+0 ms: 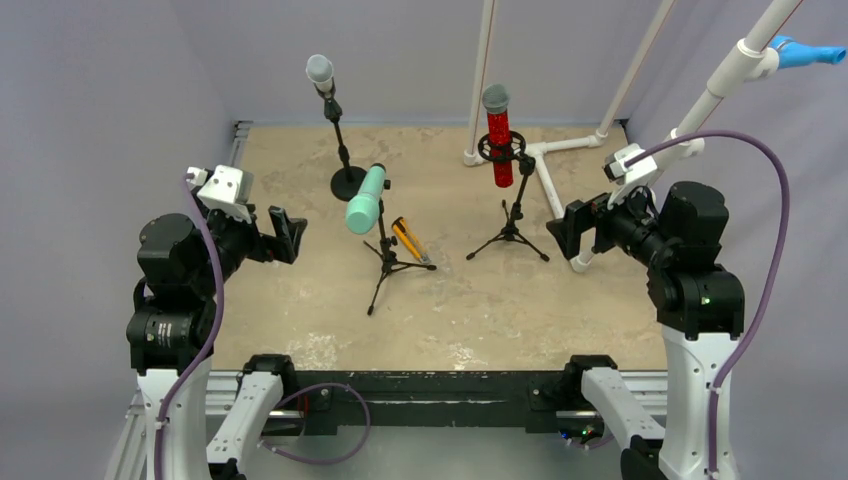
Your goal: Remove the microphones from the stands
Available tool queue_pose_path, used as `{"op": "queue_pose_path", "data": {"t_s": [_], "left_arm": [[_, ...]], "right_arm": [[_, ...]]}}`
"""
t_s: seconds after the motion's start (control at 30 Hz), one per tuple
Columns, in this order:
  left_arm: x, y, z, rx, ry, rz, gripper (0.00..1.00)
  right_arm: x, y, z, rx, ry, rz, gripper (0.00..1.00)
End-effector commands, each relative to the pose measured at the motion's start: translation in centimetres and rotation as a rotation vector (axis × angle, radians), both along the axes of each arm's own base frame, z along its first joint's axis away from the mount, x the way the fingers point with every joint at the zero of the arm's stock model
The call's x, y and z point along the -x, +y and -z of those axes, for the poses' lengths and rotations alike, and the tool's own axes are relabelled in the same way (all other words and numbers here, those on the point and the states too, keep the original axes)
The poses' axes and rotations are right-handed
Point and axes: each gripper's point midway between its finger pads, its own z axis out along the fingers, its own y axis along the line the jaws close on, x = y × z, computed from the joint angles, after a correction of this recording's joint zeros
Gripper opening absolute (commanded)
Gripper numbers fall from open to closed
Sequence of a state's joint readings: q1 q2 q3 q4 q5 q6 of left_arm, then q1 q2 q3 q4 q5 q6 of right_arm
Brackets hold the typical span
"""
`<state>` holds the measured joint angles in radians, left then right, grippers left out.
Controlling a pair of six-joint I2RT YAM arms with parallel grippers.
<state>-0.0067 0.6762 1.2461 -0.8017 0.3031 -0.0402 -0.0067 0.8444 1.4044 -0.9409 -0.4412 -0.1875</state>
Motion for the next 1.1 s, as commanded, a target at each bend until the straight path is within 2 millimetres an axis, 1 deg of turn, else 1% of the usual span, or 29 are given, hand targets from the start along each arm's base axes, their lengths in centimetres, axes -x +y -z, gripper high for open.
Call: {"op": "queue_pose_path", "data": {"t_s": [0.0,0.2,0.37,0.47,0.6,0.7,0.77,0.8,0.97,1.07], "left_arm": [[-0.4,0.4,-0.6,-0.001,-0.016,-0.02,1.0],[-0.2,0.1,-0.4,-0.013,-0.008,0.004,1.0],[0.3,-0.7,-0.1,-0.057,-0.017,0.078,1.0],[1.4,-1.8,0.0,-0.09,-0.024,0.172,1.0],[3.0,-3.8,0.5,-0.099,-0.039,0.322,1.0],[2.9,-5.5,1.6,-0.064,-0.047,0.434,1.0],[2.1,-6.1,1.8,-0.038,-0.056,0.468,1.0],[1.6,-6.3,1.8,-0.026,-0.057,0.476,1.0],[-1.5,-6.9,1.8,0.058,-0.023,0.476,1.0],[-3.1,-7.7,2.5,0.086,-0.014,0.457,1.0]], "right_arm": [[-0.2,0.2,-2.0,-0.009,-0.067,-0.012,0.99],[-0.2,-0.2,-2.0,0.025,-0.081,-0.002,0.99],[-0.5,0.0,-1.8,0.035,-0.075,-0.022,0.99],[-0.7,0.3,-2.0,0.024,-0.071,-0.042,0.99],[-0.7,1.6,-3.0,-0.021,-0.073,-0.108,0.99],[-1.0,2.5,-3.4,-0.069,-0.068,-0.145,0.99],[-1.4,2.9,-3.6,-0.088,-0.067,-0.159,0.99],[-1.3,3.6,-3.8,-0.094,-0.067,-0.193,0.99],[-1.7,5.0,-4.5,-0.116,-0.075,-0.262,0.99],[-2.1,5.9,-4.3,-0.104,-0.074,-0.288,0.99]]}}
